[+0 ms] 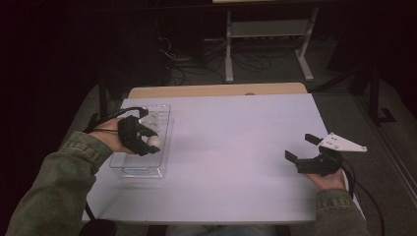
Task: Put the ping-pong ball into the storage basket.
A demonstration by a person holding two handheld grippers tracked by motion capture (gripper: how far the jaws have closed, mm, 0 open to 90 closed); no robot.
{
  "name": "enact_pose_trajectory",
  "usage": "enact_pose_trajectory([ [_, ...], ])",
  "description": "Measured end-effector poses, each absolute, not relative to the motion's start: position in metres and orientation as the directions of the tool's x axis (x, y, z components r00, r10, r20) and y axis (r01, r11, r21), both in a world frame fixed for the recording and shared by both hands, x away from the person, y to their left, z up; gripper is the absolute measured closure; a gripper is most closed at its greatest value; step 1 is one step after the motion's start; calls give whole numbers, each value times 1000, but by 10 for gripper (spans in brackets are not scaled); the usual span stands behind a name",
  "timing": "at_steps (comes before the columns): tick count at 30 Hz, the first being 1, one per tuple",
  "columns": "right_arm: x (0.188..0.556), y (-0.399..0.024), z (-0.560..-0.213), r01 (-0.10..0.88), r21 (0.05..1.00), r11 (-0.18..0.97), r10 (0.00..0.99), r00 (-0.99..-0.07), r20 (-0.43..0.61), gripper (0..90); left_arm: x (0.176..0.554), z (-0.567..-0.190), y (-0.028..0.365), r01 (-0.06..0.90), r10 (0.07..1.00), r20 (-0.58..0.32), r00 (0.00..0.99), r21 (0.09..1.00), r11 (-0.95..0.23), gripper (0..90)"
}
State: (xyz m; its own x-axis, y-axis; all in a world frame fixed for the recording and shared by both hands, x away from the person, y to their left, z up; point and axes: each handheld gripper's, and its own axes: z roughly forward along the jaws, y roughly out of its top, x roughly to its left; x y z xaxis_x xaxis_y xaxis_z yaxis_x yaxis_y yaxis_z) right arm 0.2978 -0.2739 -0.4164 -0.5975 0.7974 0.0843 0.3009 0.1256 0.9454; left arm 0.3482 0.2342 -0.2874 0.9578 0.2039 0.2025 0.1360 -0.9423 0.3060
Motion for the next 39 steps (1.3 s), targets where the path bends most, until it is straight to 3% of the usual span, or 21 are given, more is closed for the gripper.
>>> enact_pose_trajectory([
  [16,298,-273,-417,308,943,129,794,-601,88,0,352,-290,235,109,130,168,977,132,-985,507],
  [39,298,-273,-417,308,943,130,795,-601,87,0,360,-306,231,82,96,155,983,89,-993,509],
])
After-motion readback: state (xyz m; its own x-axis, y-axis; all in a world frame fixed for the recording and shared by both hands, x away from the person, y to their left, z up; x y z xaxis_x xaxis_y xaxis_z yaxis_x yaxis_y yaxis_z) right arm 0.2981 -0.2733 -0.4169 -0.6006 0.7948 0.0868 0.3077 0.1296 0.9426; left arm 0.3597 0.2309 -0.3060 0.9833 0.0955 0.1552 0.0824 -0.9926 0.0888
